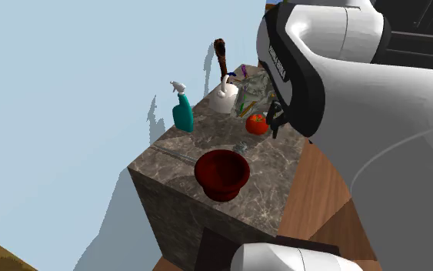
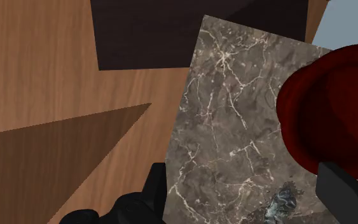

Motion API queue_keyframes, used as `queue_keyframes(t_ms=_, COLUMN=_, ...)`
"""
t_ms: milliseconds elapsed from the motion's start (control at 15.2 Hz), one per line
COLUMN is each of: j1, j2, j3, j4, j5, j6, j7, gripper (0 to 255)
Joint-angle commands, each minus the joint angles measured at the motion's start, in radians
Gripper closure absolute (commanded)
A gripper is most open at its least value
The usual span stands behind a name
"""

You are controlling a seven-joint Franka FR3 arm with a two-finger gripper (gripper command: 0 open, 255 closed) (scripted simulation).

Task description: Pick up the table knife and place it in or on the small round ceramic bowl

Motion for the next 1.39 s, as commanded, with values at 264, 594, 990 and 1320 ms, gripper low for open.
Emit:
queue_keyframes(t_ms=264, j1=0.057, j2=0.113, j3=0.024, j4=0.010, j5=0.010, j6=0.099, j7=-0.071, gripper=0)
queue_keyframes(t_ms=594, j1=0.123, j2=0.258, j3=0.059, j4=0.039, j5=0.021, j6=0.210, j7=-0.158, gripper=0)
queue_keyframes(t_ms=990, j1=0.195, j2=0.429, j3=0.110, j4=0.094, j5=0.025, j6=0.321, j7=-0.255, gripper=0)
queue_keyframes(t_ms=1320, j1=0.249, j2=0.566, j3=0.159, j4=0.151, j5=0.017, j6=0.397, j7=-0.329, gripper=0)
